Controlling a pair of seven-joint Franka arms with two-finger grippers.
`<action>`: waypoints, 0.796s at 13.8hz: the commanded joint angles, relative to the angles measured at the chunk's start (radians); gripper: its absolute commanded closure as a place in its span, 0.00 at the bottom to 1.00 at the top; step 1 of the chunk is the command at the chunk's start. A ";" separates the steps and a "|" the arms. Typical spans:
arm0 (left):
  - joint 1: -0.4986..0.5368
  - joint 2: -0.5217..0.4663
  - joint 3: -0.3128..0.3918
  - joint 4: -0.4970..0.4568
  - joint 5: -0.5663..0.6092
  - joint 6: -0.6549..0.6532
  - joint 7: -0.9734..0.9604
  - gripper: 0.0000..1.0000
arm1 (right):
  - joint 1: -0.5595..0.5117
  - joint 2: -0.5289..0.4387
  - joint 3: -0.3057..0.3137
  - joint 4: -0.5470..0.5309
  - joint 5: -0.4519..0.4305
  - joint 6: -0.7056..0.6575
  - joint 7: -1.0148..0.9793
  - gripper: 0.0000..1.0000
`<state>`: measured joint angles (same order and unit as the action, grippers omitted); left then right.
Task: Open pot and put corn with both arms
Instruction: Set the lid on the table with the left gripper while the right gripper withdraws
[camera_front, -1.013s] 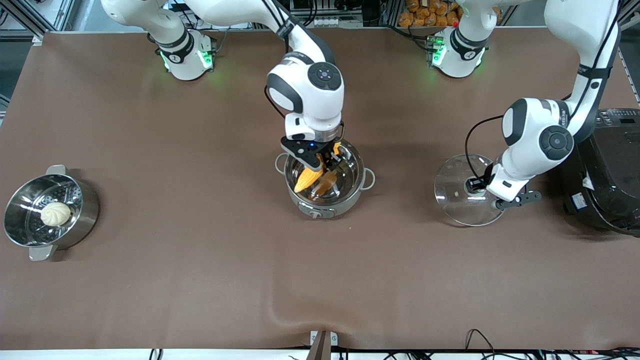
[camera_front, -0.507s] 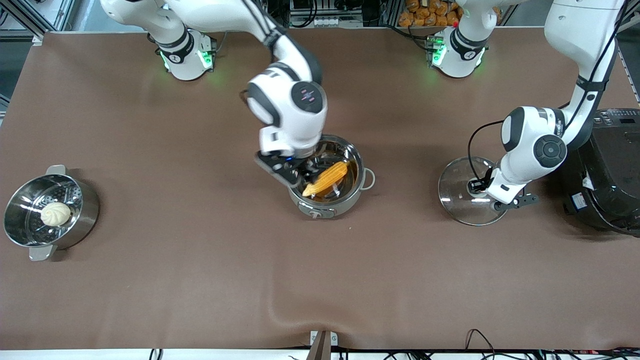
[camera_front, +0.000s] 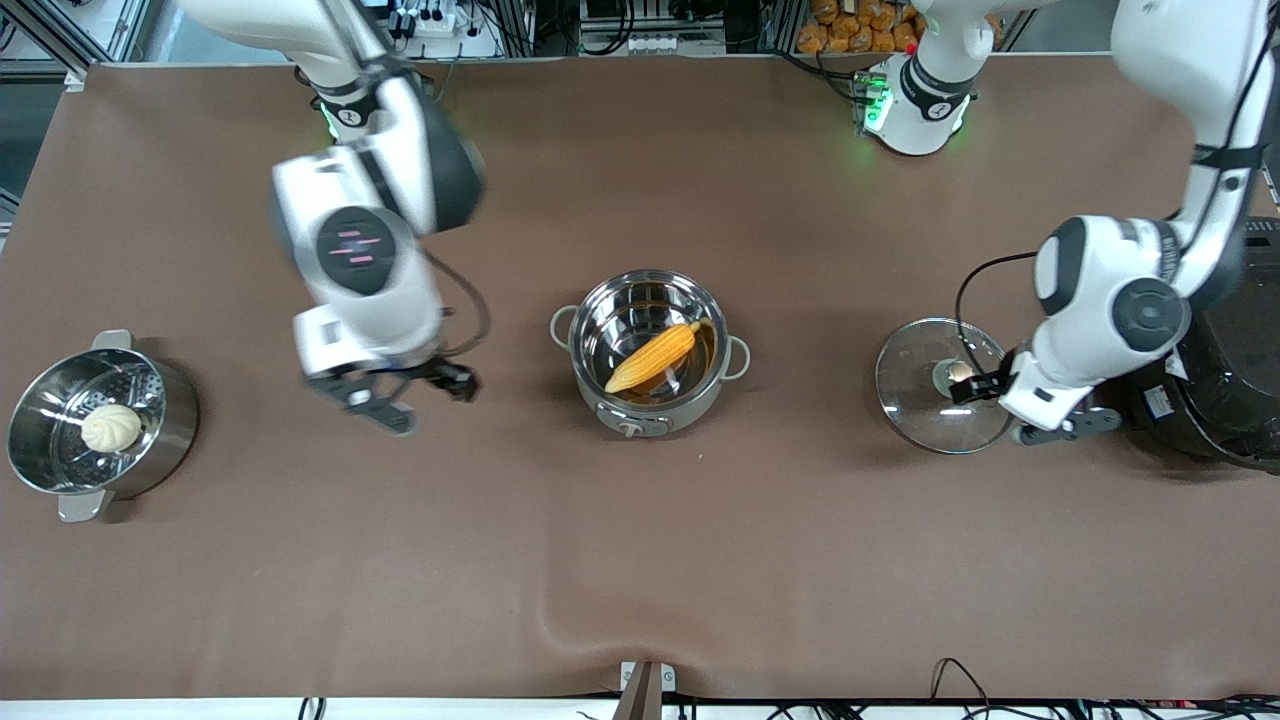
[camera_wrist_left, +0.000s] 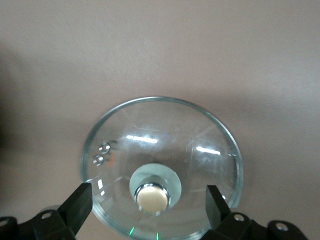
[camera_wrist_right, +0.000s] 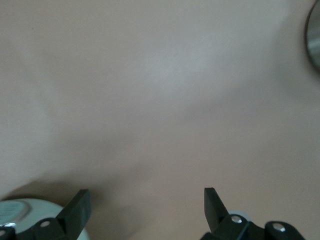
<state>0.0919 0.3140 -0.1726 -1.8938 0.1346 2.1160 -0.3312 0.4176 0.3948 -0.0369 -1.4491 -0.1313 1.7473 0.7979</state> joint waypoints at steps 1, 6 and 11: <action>-0.015 -0.035 -0.025 0.256 0.028 -0.310 0.033 0.00 | -0.135 -0.115 0.023 -0.075 0.027 -0.023 -0.269 0.00; -0.008 -0.150 -0.044 0.390 0.010 -0.473 0.146 0.00 | -0.287 -0.249 0.023 -0.132 0.029 -0.078 -0.587 0.00; -0.004 -0.222 -0.042 0.390 0.010 -0.505 0.094 0.00 | -0.436 -0.318 0.019 -0.099 0.213 -0.178 -0.779 0.00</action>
<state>0.0812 0.1110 -0.2098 -1.4970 0.1362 1.6294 -0.2164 0.0406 0.1213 -0.0363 -1.5339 0.0285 1.5991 0.0608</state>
